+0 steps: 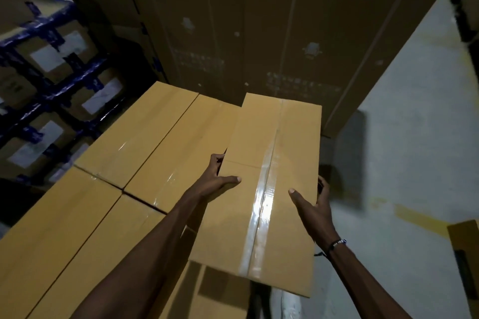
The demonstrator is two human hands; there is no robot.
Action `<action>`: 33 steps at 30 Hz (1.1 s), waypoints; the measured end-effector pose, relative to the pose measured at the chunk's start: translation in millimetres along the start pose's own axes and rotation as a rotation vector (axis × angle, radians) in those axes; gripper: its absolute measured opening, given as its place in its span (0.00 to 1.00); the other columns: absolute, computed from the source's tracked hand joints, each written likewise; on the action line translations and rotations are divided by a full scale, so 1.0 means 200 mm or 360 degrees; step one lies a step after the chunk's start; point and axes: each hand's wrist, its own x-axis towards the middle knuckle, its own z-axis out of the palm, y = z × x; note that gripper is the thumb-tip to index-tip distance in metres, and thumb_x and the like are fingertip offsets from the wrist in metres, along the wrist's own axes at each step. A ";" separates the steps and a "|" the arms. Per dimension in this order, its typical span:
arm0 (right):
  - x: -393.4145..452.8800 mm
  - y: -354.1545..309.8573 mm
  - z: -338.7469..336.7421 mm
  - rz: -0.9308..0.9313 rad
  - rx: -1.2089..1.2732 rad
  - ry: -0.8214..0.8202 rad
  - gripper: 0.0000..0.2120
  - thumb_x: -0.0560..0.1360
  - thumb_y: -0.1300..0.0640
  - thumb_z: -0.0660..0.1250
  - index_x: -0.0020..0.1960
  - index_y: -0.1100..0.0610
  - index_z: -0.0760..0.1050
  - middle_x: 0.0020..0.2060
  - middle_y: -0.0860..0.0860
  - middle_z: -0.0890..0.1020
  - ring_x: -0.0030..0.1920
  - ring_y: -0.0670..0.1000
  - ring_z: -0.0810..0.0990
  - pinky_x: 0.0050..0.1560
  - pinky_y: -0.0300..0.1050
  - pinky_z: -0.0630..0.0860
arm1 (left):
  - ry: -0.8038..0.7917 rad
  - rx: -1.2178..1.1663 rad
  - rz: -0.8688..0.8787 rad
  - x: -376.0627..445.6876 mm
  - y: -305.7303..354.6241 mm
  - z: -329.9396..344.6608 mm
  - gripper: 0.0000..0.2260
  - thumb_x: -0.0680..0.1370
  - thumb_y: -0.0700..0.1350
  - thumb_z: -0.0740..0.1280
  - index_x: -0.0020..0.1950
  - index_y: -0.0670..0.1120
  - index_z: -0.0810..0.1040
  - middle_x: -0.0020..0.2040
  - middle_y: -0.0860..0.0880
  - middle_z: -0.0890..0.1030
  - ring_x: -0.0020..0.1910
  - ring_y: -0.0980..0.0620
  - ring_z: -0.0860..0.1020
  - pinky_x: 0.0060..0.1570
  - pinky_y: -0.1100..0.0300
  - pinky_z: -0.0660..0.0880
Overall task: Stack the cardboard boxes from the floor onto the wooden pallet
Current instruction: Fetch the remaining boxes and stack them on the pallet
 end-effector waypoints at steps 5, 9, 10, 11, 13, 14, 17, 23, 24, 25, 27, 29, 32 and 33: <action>0.08 0.13 0.16 0.0080 -0.0005 0.0059 0.41 0.73 0.44 0.77 0.77 0.37 0.55 0.75 0.46 0.69 0.71 0.53 0.72 0.71 0.63 0.71 | -0.0094 0.0233 -0.0027 0.21 -0.16 -0.11 0.46 0.65 0.65 0.80 0.76 0.57 0.61 0.80 0.51 0.62 0.77 0.47 0.64 0.73 0.49 0.65; 0.12 0.23 0.28 0.0135 0.0010 0.0100 0.41 0.74 0.47 0.77 0.78 0.40 0.54 0.76 0.47 0.67 0.70 0.52 0.70 0.71 0.59 0.71 | -0.0048 0.0460 -0.0035 0.35 -0.28 -0.16 0.51 0.61 0.70 0.77 0.79 0.61 0.60 0.86 0.54 0.46 0.84 0.48 0.46 0.81 0.41 0.52; 0.12 0.26 0.31 0.0143 0.0015 0.0105 0.41 0.75 0.49 0.77 0.78 0.41 0.55 0.75 0.47 0.68 0.69 0.51 0.71 0.70 0.57 0.71 | -0.0043 0.0529 -0.0029 0.38 -0.31 -0.17 0.52 0.59 0.72 0.76 0.79 0.62 0.61 0.86 0.54 0.45 0.85 0.48 0.43 0.81 0.38 0.50; 0.12 0.29 0.34 0.0155 0.0023 0.0116 0.40 0.75 0.49 0.77 0.77 0.41 0.55 0.74 0.47 0.68 0.67 0.51 0.72 0.69 0.56 0.72 | -0.0045 0.0595 -0.0024 0.40 -0.33 -0.18 0.53 0.58 0.73 0.75 0.79 0.62 0.61 0.86 0.53 0.44 0.84 0.47 0.41 0.81 0.36 0.47; 0.13 0.35 0.39 0.0200 0.0030 0.0149 0.39 0.74 0.49 0.77 0.76 0.40 0.56 0.73 0.48 0.69 0.67 0.52 0.74 0.70 0.59 0.73 | -0.0046 0.0681 -0.0015 0.45 -0.40 -0.19 0.50 0.59 0.73 0.74 0.79 0.64 0.62 0.86 0.54 0.42 0.84 0.47 0.39 0.80 0.34 0.43; 0.13 0.38 0.40 0.0218 0.0039 0.0160 0.39 0.74 0.49 0.78 0.75 0.38 0.56 0.73 0.48 0.70 0.66 0.52 0.74 0.70 0.61 0.73 | -0.0046 0.0699 -0.0002 0.46 -0.43 -0.19 0.48 0.61 0.71 0.75 0.78 0.65 0.62 0.86 0.54 0.41 0.84 0.47 0.38 0.79 0.34 0.41; 0.15 0.46 0.43 0.0248 0.0048 0.0166 0.40 0.73 0.49 0.78 0.74 0.36 0.56 0.72 0.47 0.70 0.67 0.53 0.75 0.70 0.63 0.73 | -0.0021 0.0731 0.0026 0.48 -0.55 -0.18 0.45 0.63 0.71 0.74 0.78 0.68 0.61 0.85 0.56 0.39 0.83 0.50 0.36 0.79 0.35 0.38; 0.15 0.55 0.49 0.0252 0.0042 0.0100 0.41 0.75 0.53 0.77 0.77 0.41 0.54 0.70 0.43 0.69 0.61 0.45 0.76 0.69 0.55 0.73 | 0.0022 0.0848 0.0111 0.49 -0.67 -0.19 0.44 0.66 0.69 0.74 0.79 0.62 0.62 0.85 0.56 0.41 0.84 0.52 0.37 0.79 0.39 0.40; 0.15 0.55 0.50 0.0252 0.0029 0.0090 0.42 0.75 0.53 0.77 0.78 0.41 0.53 0.69 0.42 0.68 0.60 0.45 0.76 0.68 0.53 0.73 | 0.0029 0.0851 0.0129 0.49 -0.68 -0.20 0.45 0.66 0.68 0.74 0.80 0.60 0.63 0.85 0.56 0.42 0.84 0.52 0.39 0.80 0.39 0.41; 0.14 0.56 0.51 0.0255 0.0021 0.0078 0.42 0.75 0.53 0.77 0.78 0.43 0.53 0.69 0.42 0.68 0.61 0.45 0.75 0.67 0.52 0.72 | 0.0035 0.0860 0.0153 0.48 -0.69 -0.21 0.45 0.66 0.68 0.74 0.80 0.58 0.63 0.86 0.56 0.43 0.84 0.52 0.40 0.80 0.39 0.43; 0.14 0.58 0.52 0.0260 0.0009 0.0063 0.43 0.75 0.54 0.77 0.78 0.44 0.52 0.69 0.44 0.68 0.63 0.49 0.74 0.67 0.52 0.73 | 0.0033 0.0876 0.0200 0.47 -0.72 -0.22 0.46 0.66 0.68 0.74 0.80 0.56 0.64 0.86 0.56 0.44 0.84 0.52 0.40 0.80 0.40 0.44; 0.13 0.60 0.52 0.0272 -0.0007 0.0057 0.43 0.75 0.54 0.77 0.78 0.44 0.52 0.70 0.46 0.69 0.64 0.51 0.75 0.67 0.55 0.74 | 0.0008 0.0853 0.0226 0.47 -0.73 -0.23 0.46 0.66 0.68 0.75 0.80 0.54 0.65 0.86 0.56 0.44 0.84 0.51 0.40 0.80 0.41 0.44; 0.10 0.63 0.51 0.0283 -0.0030 0.0018 0.44 0.75 0.55 0.77 0.79 0.44 0.51 0.70 0.46 0.70 0.64 0.50 0.75 0.66 0.52 0.73 | -0.0001 0.0837 0.0276 0.46 -0.75 -0.23 0.43 0.66 0.66 0.78 0.77 0.54 0.67 0.86 0.55 0.46 0.84 0.51 0.42 0.81 0.42 0.46; 0.09 0.62 0.51 0.0280 -0.0034 0.0001 0.44 0.75 0.56 0.77 0.80 0.44 0.51 0.70 0.45 0.69 0.63 0.48 0.74 0.65 0.50 0.72 | 0.0012 0.0838 0.0288 0.46 -0.75 -0.24 0.42 0.67 0.65 0.79 0.76 0.54 0.68 0.86 0.55 0.48 0.84 0.51 0.43 0.81 0.42 0.48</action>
